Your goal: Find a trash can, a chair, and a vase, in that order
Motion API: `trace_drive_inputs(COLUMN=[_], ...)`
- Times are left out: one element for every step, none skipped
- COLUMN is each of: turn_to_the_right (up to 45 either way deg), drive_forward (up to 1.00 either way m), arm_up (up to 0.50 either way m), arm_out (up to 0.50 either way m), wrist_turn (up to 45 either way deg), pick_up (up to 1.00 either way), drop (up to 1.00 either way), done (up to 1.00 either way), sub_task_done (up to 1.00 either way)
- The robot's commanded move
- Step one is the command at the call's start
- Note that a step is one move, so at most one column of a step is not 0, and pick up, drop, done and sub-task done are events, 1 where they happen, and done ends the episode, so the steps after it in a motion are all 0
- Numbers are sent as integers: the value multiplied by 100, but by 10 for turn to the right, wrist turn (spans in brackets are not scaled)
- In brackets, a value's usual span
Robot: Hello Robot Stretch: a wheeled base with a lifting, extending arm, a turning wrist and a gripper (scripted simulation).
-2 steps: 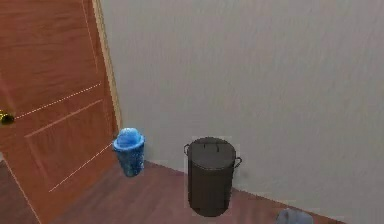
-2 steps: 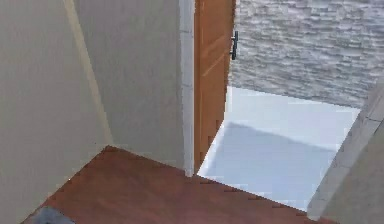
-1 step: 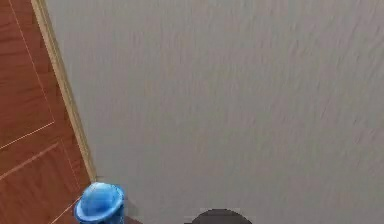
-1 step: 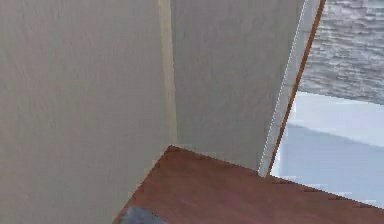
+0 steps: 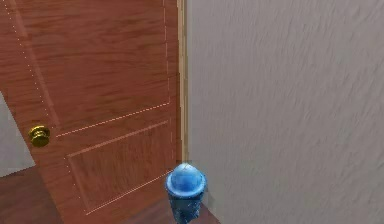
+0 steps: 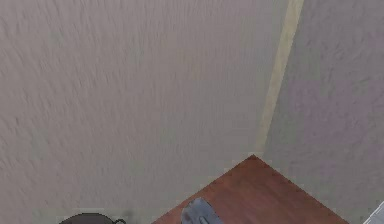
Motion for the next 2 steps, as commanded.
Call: trace_drive_inputs(turn_to_the_right=[0, -450], drive_forward=[0, 0], arm_up=[0, 0], arm_out=[0, 0], wrist_turn=[0, 0], pick_up=[0, 0], drop=[0, 0], done=[0, 0], sub_task_done=[100, 0])
